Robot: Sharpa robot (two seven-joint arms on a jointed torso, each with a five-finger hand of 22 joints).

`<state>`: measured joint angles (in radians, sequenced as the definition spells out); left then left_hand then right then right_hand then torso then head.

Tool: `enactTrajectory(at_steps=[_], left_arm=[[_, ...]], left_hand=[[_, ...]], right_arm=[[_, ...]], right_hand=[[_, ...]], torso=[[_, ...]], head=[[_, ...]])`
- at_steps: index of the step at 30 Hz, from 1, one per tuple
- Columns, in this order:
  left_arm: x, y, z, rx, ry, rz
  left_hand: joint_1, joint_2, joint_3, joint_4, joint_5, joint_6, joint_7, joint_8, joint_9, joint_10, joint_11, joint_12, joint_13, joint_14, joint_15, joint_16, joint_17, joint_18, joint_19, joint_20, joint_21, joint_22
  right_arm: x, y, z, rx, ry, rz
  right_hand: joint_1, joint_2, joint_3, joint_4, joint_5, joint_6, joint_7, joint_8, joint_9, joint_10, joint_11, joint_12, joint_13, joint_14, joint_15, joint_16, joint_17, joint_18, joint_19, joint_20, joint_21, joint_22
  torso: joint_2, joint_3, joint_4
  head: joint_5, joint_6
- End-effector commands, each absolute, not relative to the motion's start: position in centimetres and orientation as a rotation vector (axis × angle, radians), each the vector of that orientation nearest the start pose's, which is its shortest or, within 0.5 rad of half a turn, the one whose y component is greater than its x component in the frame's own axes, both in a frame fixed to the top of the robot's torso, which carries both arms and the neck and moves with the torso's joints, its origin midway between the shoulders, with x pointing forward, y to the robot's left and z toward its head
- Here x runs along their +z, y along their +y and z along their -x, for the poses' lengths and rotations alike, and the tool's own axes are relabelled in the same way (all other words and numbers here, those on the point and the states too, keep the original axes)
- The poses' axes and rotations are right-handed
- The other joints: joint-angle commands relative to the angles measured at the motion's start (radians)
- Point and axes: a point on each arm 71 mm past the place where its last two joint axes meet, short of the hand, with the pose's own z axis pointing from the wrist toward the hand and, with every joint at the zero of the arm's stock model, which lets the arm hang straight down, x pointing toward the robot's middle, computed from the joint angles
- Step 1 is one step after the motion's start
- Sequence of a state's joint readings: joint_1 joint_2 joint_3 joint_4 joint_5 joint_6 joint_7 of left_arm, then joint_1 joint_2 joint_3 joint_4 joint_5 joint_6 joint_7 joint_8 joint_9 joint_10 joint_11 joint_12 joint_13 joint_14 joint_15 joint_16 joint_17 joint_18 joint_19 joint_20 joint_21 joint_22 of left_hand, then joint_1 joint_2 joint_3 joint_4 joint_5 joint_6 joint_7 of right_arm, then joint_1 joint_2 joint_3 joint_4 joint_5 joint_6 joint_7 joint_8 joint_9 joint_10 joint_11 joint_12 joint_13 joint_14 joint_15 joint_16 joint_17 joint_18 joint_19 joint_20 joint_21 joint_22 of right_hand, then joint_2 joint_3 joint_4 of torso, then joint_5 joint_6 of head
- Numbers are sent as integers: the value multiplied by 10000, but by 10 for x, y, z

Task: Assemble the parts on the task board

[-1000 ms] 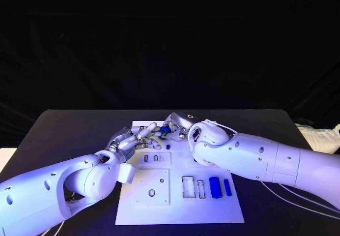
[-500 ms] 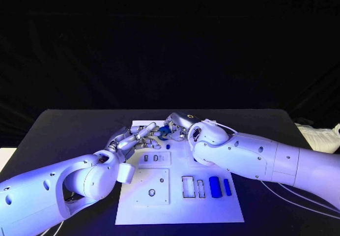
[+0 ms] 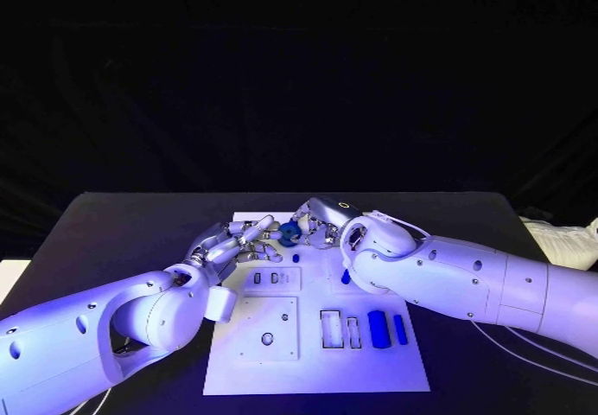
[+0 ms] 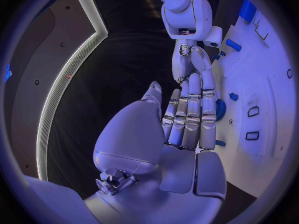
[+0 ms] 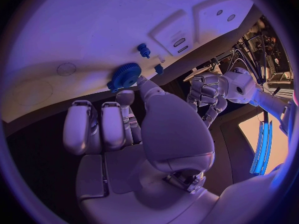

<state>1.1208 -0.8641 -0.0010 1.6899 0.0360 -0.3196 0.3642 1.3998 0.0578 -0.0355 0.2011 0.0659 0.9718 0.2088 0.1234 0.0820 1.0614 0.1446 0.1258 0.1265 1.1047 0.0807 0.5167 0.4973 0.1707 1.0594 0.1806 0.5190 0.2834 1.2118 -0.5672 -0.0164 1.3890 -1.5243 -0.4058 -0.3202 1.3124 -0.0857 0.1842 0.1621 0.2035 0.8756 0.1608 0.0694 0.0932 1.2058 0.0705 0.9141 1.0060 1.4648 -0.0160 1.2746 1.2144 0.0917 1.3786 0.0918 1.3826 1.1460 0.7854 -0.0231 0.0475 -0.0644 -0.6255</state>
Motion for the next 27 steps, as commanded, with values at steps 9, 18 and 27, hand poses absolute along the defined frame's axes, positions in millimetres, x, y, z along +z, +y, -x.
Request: enactTrajectory(at_steps=[9, 18, 27], left_arm=[[-188, 169, -447, -16976, 15072, 12025], [-188, 167, -447, -16995, 15093, 12023], [-188, 167, -447, -16987, 15115, 12033]], left_hand=[[93, 94, 6, -98, 68, -49, -17, -11, 19, -30, 2, -15, 19, -66, -33, -63, -7, 100, -99, -8, 35, 29], [93, 94, 6, -98, 68, -49, -17, -11, 19, -30, 2, -15, 19, -66, -33, -63, -7, 100, -99, -8, 35, 29], [93, 99, 7, -99, 67, -48, -15, -10, 20, -29, 2, -15, 20, -66, -33, -63, -7, 101, -101, -8, 37, 31]], right_arm=[[-175, -99, -510, 6501, 16337, 857], [-180, -96, -514, 6311, 16733, 627], [-183, -97, -517, 6053, 16941, 353]], right_hand=[[-107, 79, -67, 195, 186, 148, 2, 44, 28, 177, -16, 242, 174, 402, 31, 67, 54, -68, 52, -5, 71, 49], [-87, 113, -61, 190, 375, 48, 20, -36, 5, 154, -8, 239, 167, 404, 34, 72, 65, -70, 55, -9, 75, 51], [-124, 148, -81, 214, 463, -847, 105, -132, -170, 81, 61, 191, 116, 397, 81, 52, 54, -65, 32, 27, 57, 3]], torso=[[-1, -5, 6], [8, -15, 1], [6, -8, 1]], head=[[9, 0], [-31, -25], [-28, -58]])
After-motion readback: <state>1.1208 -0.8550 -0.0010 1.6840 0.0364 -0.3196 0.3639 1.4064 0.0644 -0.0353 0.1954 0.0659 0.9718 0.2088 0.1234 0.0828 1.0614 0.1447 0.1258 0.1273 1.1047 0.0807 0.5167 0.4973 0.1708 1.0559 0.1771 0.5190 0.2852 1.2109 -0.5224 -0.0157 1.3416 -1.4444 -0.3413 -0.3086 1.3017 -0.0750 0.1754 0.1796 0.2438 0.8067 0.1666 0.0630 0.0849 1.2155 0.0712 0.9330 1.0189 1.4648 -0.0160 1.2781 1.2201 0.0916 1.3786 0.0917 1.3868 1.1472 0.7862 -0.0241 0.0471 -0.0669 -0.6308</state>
